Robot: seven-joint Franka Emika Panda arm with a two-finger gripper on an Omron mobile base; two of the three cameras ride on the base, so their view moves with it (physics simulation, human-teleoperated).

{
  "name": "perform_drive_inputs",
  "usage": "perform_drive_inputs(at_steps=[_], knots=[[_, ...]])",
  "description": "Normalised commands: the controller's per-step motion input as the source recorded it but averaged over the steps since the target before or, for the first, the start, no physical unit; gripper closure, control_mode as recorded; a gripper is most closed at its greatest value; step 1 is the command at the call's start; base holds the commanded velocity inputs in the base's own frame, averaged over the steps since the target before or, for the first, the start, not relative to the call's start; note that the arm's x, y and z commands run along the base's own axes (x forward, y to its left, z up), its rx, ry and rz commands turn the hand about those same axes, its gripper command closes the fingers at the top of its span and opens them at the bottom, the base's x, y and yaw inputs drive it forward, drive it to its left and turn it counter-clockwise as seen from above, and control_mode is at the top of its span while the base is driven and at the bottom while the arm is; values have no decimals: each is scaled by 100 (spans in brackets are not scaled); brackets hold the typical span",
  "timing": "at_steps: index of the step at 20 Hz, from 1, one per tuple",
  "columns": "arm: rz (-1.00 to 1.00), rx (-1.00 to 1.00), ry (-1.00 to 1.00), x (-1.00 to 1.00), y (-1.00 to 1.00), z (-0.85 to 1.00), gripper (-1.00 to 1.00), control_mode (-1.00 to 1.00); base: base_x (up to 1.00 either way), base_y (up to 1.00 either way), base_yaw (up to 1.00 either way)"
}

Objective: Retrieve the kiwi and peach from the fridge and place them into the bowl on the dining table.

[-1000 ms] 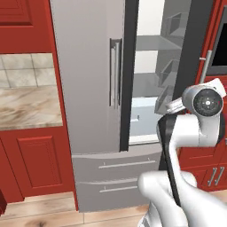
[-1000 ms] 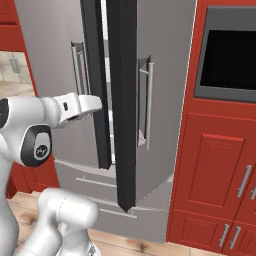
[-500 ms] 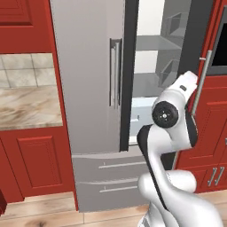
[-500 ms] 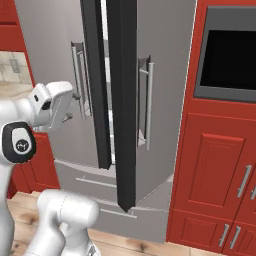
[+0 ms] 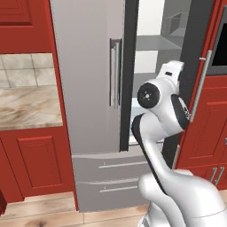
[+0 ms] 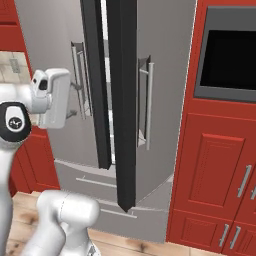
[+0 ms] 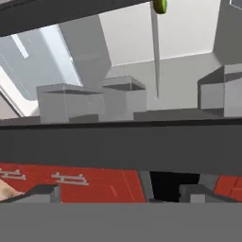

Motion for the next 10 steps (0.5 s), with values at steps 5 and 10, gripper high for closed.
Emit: perform_drive_inputs(at_steps=[5, 10], knots=[[-4, -4, 9, 44, -6, -23, -100, -100, 0, 0, 0], [0, 0, 8, 49, -31, -17, -100, -100, 0, 0, 0]])
